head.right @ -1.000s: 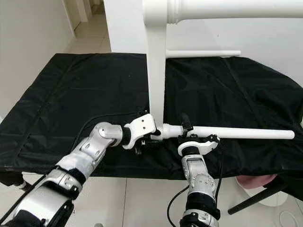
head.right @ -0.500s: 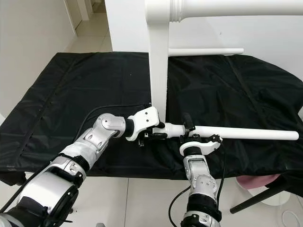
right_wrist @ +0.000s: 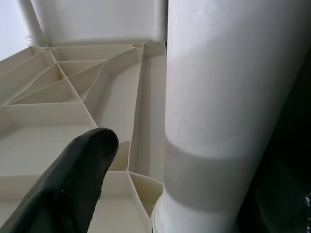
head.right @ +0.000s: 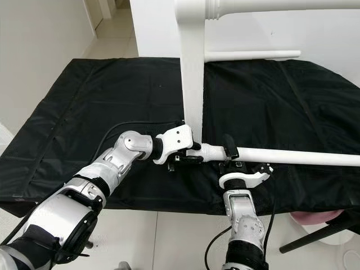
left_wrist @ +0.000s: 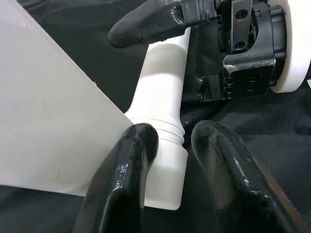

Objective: Building children table

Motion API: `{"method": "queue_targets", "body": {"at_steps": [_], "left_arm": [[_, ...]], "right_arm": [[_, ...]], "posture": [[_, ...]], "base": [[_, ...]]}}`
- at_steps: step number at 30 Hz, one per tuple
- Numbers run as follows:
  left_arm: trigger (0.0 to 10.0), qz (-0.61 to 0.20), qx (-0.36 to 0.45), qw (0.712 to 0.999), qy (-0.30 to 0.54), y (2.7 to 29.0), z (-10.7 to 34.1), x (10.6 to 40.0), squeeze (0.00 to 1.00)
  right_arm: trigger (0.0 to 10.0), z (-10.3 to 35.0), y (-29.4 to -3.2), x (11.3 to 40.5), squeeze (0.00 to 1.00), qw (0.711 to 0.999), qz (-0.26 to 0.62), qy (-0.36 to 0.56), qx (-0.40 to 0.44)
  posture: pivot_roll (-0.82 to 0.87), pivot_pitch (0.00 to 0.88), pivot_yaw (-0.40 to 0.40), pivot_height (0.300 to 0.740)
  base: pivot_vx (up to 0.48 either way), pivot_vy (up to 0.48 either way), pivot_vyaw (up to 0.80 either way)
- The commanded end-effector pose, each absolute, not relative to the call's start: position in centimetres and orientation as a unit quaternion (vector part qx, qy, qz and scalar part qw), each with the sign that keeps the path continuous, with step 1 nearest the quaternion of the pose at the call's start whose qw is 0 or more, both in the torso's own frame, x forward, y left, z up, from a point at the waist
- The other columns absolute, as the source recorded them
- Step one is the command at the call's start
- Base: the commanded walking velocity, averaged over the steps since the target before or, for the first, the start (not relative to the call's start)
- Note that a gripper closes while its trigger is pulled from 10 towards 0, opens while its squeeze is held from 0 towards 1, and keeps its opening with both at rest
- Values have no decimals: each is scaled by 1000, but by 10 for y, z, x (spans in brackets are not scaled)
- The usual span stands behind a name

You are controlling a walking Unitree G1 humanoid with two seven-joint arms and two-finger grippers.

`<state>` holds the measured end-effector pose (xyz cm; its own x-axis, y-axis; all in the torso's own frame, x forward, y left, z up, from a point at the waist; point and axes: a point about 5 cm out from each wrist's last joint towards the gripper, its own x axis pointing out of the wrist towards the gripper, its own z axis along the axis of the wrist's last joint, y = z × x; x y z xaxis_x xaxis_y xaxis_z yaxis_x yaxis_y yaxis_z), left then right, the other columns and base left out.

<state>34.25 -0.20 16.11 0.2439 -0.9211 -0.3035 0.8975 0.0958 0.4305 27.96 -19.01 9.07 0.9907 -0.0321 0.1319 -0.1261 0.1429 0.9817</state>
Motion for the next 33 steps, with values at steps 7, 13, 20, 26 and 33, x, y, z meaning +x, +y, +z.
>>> {"method": "queue_targets", "body": {"at_steps": [7, 13, 20, 26, 33], "left_arm": [[10000, -511, 267, 816, -49, 7, 173, 361, 0], [10000, -513, 267, 814, -52, 6, 174, 362, 0], [10000, -515, 268, 813, -54, 4, 174, 361, 0], [10000, -517, 267, 811, -57, 2, 175, 361, 0], [10000, -517, 269, 811, -58, 3, 176, 362, 0]], "right_arm": [[10000, 80, -165, 257, 0, 714, 44, -50, 697], [10000, 85, -167, 249, 0, 714, 67, -56, 694], [10000, 90, -167, 247, 0, 719, 83, -60, 687], [10000, 107, -162, 252, 0, 734, 87, -51, 672], [10000, 107, -162, 255, 0, 738, 28, -30, 674]], "posture": [[-121, 40, 86, 740], [-127, 42, 89, 740], [-127, 43, 90, 740], [-126, 43, 90, 740], [-124, 42, 94, 740]], "base": [[0, 0, 0], [0, 0, 0], [0, 0, 0], [0, 0, 0], [0, 0, 0]]}}
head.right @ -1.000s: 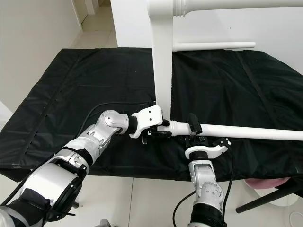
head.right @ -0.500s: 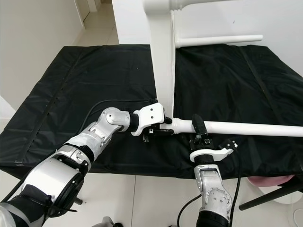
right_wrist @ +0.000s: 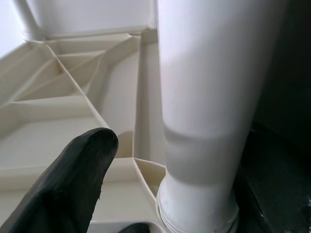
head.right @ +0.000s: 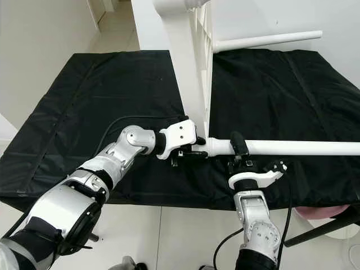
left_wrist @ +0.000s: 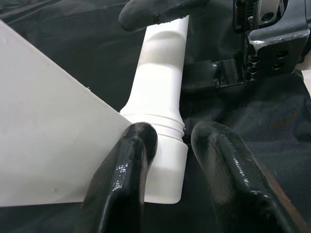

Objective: Building children table

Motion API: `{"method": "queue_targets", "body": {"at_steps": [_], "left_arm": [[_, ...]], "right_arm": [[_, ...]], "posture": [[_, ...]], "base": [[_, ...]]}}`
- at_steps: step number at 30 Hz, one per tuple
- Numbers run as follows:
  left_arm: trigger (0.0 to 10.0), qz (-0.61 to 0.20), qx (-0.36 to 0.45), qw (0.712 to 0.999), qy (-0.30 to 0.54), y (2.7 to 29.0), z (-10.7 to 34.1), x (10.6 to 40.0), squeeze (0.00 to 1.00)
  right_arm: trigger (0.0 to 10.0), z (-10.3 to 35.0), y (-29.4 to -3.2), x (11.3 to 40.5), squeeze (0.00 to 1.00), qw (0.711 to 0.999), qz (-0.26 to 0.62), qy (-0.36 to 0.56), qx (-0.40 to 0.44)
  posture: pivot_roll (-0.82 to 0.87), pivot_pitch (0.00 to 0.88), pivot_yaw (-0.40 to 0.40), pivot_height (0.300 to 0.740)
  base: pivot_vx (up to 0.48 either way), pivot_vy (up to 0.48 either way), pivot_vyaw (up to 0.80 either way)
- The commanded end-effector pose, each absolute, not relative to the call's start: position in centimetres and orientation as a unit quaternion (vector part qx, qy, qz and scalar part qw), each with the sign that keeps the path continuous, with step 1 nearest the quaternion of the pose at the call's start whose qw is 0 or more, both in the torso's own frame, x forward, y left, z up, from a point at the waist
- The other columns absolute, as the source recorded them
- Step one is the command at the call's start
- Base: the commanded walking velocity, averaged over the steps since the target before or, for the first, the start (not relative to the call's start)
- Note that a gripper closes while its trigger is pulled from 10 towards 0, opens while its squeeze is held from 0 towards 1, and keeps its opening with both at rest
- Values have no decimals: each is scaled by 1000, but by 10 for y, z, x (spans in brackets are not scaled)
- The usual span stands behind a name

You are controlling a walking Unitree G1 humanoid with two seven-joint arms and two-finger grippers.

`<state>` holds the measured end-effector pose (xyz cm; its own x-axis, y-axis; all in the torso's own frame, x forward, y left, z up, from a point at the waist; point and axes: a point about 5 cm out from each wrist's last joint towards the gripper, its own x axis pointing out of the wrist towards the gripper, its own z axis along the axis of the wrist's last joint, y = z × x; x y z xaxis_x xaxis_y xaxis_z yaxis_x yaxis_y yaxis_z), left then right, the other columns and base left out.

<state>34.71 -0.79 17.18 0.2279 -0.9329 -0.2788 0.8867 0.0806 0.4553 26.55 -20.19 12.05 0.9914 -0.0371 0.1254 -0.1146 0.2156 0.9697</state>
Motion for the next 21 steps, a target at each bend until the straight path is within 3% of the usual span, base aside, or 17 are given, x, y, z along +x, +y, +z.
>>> {"method": "queue_targets", "body": {"at_steps": [1, 12, 21], "left_arm": [[10000, -517, 269, 811, -58, 3, 176, 362, 0], [10000, -518, 273, 808, -62, 4, 179, 363, 0], [10000, -515, 275, 809, -64, 5, 181, 365, 0]], "right_arm": [[10000, 107, -162, 255, 0, 742, 7, -21, 670], [10000, 116, -150, 244, 0, 726, -8, -11, 688], [10000, 125, -151, 232, 0, 733, -4, -11, 680]], "posture": [[-124, 42, 94, 740], [-121, 40, 101, 740], [-126, 42, 107, 740]], "base": [[0, 0, 0], [0, 0, 0], [0, 0, 0]]}}
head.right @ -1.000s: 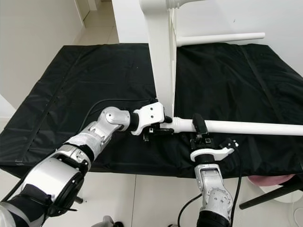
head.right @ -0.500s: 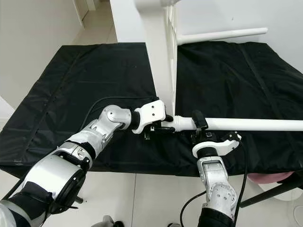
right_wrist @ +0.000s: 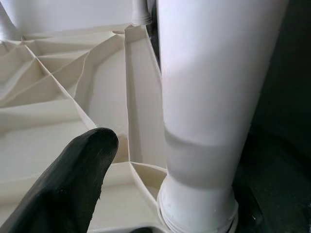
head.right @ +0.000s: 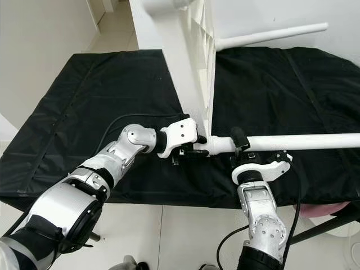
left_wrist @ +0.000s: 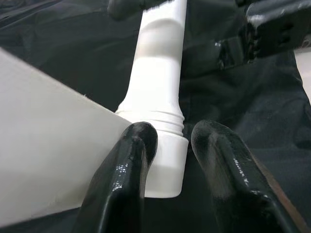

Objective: Building children table

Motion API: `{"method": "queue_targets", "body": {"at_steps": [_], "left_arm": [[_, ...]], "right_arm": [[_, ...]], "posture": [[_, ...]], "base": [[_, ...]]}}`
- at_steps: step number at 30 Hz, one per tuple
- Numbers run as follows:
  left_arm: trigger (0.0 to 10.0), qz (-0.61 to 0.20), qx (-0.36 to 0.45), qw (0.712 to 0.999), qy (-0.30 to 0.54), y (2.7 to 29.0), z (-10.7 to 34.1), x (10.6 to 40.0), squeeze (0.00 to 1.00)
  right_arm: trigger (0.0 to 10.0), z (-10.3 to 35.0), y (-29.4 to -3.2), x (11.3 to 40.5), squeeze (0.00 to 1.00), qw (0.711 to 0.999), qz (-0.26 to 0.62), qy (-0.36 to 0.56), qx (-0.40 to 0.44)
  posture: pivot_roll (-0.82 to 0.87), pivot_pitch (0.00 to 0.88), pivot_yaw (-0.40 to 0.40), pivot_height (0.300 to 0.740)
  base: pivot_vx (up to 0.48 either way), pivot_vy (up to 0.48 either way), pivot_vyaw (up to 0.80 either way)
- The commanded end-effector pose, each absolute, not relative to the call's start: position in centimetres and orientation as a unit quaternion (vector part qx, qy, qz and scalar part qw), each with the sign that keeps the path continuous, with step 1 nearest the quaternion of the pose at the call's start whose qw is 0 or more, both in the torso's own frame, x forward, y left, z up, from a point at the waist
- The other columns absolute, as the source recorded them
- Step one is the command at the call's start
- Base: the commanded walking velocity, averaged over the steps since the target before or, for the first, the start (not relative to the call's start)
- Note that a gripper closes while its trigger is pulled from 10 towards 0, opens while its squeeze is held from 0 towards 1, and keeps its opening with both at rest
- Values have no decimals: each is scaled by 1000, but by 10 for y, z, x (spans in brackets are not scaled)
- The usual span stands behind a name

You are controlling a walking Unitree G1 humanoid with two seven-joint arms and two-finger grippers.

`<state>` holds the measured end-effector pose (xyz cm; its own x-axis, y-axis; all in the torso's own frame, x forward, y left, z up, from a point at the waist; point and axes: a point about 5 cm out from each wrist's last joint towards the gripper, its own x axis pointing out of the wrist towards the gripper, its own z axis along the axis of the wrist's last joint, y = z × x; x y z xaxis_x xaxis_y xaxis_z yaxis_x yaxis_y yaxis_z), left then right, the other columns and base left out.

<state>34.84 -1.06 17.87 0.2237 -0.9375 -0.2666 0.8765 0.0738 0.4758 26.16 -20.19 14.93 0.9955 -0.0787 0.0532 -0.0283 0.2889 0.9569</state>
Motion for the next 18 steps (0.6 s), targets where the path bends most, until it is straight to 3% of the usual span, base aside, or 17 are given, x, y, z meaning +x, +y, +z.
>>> {"method": "queue_targets", "body": {"at_steps": [1, 11, 18], "left_arm": [[10000, -515, 275, 809, -64, 5, 181, 365, 0], [10000, -518, 276, 807, -67, 5, 182, 365, 0], [10000, -517, 279, 807, -66, 6, 182, 365, 0]], "right_arm": [[10000, 125, -151, 232, 0, 733, -4, -11, 680], [10000, 84, -173, 219, 0, 746, -43, 16, 664], [10000, 64, -186, 212, 0, 738, -73, 24, 670]], "posture": [[-126, 42, 107, 740], [-118, 47, 110, 740], [-115, 48, 112, 740]], "base": [[0, 0, 0], [0, 0, 0], [0, 0, 0]]}}
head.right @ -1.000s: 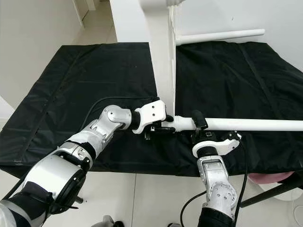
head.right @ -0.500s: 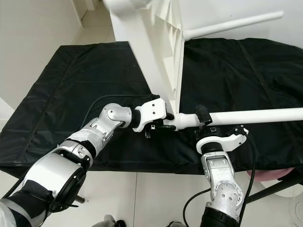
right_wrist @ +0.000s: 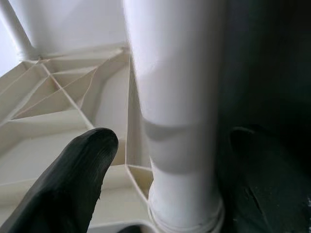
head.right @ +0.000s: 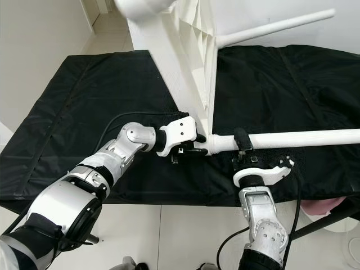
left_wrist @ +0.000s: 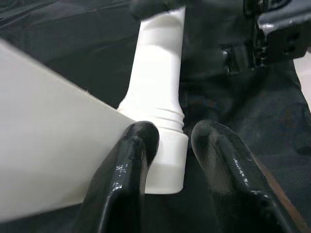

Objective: Building children table

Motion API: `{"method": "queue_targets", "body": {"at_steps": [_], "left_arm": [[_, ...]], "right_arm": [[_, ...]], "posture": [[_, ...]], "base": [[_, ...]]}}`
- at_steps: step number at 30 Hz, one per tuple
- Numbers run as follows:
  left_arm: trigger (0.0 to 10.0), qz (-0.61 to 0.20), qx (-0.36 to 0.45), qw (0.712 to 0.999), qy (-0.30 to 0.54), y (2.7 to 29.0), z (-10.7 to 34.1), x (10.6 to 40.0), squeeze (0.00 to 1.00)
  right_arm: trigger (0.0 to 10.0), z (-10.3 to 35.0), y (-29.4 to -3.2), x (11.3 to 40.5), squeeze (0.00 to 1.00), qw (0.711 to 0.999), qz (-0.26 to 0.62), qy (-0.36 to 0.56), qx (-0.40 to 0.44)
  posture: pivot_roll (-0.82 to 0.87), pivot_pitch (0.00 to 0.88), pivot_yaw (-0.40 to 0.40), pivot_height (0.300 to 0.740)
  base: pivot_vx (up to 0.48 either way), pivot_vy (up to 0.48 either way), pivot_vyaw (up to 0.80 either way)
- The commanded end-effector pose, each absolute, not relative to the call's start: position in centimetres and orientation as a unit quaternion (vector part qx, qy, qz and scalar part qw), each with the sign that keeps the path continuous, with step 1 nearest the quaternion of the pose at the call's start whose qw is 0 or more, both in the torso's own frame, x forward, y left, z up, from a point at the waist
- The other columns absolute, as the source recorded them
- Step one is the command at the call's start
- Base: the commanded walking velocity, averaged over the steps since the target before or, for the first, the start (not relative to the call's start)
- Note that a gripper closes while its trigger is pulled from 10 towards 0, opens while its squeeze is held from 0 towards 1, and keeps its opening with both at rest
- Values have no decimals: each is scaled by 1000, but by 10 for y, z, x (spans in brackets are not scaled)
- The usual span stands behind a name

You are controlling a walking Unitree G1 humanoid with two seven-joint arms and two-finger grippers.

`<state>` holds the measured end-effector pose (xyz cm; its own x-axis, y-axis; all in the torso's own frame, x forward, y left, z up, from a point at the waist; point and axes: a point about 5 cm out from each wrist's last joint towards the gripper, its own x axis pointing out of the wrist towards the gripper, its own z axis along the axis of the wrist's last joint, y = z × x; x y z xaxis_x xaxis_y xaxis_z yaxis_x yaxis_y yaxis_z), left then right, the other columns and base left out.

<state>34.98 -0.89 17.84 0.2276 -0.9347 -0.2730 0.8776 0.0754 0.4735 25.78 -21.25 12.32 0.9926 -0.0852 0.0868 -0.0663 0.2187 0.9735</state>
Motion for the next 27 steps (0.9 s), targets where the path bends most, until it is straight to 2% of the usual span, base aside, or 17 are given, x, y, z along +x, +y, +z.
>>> {"method": "queue_targets", "body": {"at_steps": [1, 3, 13, 27], "left_arm": [[10000, -517, 279, 806, -66, 6, 182, 365, 0], [10000, -517, 280, 806, -66, 7, 182, 366, 0], [10000, -518, 282, 805, -65, 7, 181, 366, 0], [10000, -517, 285, 804, -65, 8, 182, 366, 0]], "right_arm": [[10000, 62, -189, 210, 0, 736, -77, 23, 672], [10000, 59, -192, 207, 0, 746, -79, 16, 660], [10000, 75, -184, 194, 0, 751, -21, -22, 660], [10000, 62, -186, 169, 0, 754, -29, -1, 656]], "posture": [[-113, 47, 115, 740], [-112, 47, 115, 740], [-118, 53, 117, 740], [-125, 59, 118, 740]], "base": [[0, 0, 0], [0, 0, 0], [0, 0, 0], [0, 0, 0]]}}
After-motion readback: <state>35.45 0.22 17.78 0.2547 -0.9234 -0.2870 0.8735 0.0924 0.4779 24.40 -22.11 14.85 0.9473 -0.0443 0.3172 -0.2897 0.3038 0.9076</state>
